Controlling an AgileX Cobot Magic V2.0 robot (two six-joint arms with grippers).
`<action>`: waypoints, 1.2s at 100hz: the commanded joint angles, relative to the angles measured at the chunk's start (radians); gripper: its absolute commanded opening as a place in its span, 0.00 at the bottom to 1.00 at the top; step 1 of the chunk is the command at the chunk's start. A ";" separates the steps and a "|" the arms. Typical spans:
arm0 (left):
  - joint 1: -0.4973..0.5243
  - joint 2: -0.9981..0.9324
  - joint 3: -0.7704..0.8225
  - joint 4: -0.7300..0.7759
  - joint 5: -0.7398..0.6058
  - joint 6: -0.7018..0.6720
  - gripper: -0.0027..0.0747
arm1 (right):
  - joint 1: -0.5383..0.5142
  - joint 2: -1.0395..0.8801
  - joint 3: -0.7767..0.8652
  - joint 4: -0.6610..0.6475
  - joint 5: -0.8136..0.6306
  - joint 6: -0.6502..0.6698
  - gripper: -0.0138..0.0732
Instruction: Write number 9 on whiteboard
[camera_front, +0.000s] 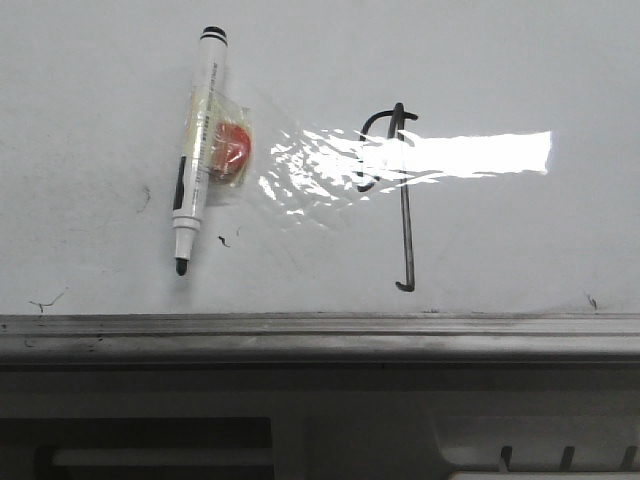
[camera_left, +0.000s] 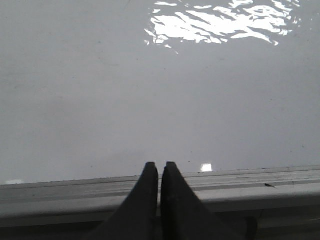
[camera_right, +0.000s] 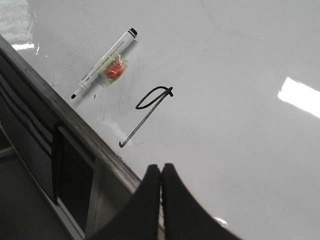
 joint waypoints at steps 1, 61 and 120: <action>0.003 -0.030 0.029 -0.004 -0.047 -0.008 0.01 | -0.006 0.013 -0.021 -0.003 -0.072 0.005 0.11; 0.003 -0.030 0.029 -0.004 -0.047 -0.008 0.01 | -0.006 0.013 -0.021 -0.003 -0.070 0.005 0.11; 0.003 -0.030 0.029 -0.004 -0.047 -0.008 0.01 | -0.449 0.002 0.136 0.017 -0.253 0.209 0.11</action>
